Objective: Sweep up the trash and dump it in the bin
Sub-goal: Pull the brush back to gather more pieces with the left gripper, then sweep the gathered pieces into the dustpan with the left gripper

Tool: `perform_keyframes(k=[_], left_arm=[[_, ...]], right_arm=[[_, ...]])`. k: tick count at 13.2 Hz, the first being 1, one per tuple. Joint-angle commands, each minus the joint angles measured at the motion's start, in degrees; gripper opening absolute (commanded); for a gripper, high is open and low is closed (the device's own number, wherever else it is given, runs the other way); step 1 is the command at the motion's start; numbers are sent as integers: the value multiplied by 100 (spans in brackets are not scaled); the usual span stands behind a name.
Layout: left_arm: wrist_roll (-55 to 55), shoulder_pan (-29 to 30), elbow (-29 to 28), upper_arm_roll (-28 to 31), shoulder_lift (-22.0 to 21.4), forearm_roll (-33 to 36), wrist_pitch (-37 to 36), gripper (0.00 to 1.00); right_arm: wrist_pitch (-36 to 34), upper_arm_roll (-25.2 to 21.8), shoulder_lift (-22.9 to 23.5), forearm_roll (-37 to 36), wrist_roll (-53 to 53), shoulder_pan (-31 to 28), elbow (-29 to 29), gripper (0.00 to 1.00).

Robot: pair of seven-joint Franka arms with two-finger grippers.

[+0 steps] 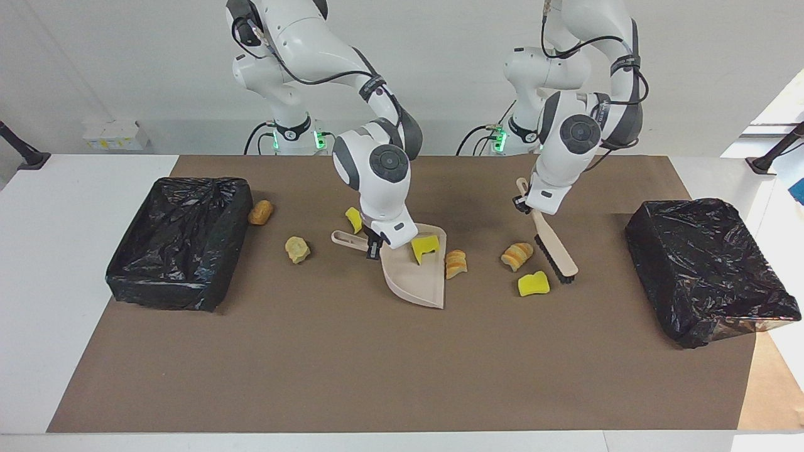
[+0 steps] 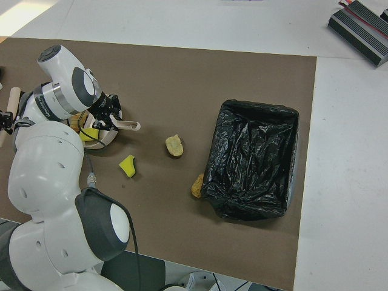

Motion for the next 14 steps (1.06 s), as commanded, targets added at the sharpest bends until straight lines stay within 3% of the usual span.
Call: perform_keyframes(k=[1,4,7,14], left_arm=[[428,132,-285,-43,-202,-53,118,0],[359,18,-390,-69,17,-79,732,0],[306,-368,-496,-69,106,-614,1295,0],[-360,-1966,-400,-86,97,-1398,1833,0]], right_arm=[[165,39,-98,-1,-29,-21,-194,0],[165,39,-107,-1,-29,-21,-220,0],[173,39,-107,-1,-20,-21,-229,0],[173,39,-115,8,-11,-21,-238,0]])
